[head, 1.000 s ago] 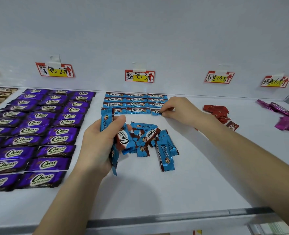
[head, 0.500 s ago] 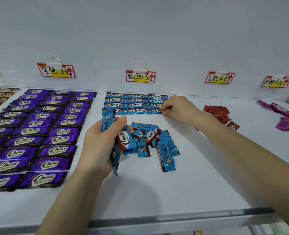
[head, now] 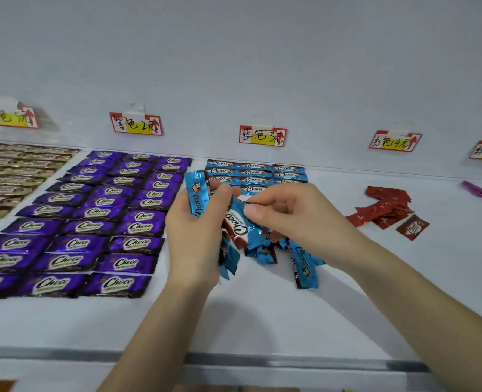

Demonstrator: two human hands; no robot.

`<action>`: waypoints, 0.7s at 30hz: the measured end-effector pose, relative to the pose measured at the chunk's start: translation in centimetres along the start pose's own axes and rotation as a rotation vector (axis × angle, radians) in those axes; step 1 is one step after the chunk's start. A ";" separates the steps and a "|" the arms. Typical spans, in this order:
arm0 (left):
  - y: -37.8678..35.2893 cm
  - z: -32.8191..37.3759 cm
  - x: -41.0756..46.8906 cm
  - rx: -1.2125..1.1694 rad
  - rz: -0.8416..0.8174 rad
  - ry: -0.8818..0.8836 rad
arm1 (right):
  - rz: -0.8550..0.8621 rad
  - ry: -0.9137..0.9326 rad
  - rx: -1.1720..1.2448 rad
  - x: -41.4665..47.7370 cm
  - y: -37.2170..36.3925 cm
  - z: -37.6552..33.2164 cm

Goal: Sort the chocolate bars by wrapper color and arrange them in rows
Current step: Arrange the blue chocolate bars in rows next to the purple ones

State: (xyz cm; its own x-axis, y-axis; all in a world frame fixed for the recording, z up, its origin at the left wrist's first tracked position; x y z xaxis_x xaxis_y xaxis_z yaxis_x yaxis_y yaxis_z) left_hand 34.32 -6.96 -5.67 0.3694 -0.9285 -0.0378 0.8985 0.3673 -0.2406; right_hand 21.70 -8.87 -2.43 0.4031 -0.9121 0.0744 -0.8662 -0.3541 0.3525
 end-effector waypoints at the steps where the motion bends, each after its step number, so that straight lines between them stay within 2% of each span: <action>1: 0.2 0.1 -0.2 -0.004 -0.004 -0.003 | 0.021 -0.012 0.038 -0.2 -0.2 -0.2; 6: 2.2 0.6 -0.7 0.063 0.051 0.003 | 0.137 -0.038 0.096 -0.2 0.2 -0.5; 15: 3.1 1.3 -1.7 0.047 0.014 0.055 | 0.097 0.099 0.037 -0.7 -2.4 -1.2; 21: 3.7 1.5 -1.6 -0.062 0.036 0.075 | 0.109 0.036 0.307 -0.9 -3.5 -1.2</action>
State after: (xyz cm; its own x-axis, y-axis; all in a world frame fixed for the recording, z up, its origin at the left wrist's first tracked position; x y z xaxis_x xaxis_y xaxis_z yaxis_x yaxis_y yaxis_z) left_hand 37.40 -4.04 -4.99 0.3798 -0.9173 -0.1196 0.8678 0.3981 -0.2972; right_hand 24.75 -6.59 -2.59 0.3090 -0.9419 0.1314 -0.9511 -0.3059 0.0435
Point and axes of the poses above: each hand's wrist, its own x-axis towards the middle knuckle, its own y-axis out of the back of the hand, z = x × y, the point moved 2 cm from there along x, towards the middle knuckle, and after that the axes turned 8 degrees about x, right-handed, at the moved point
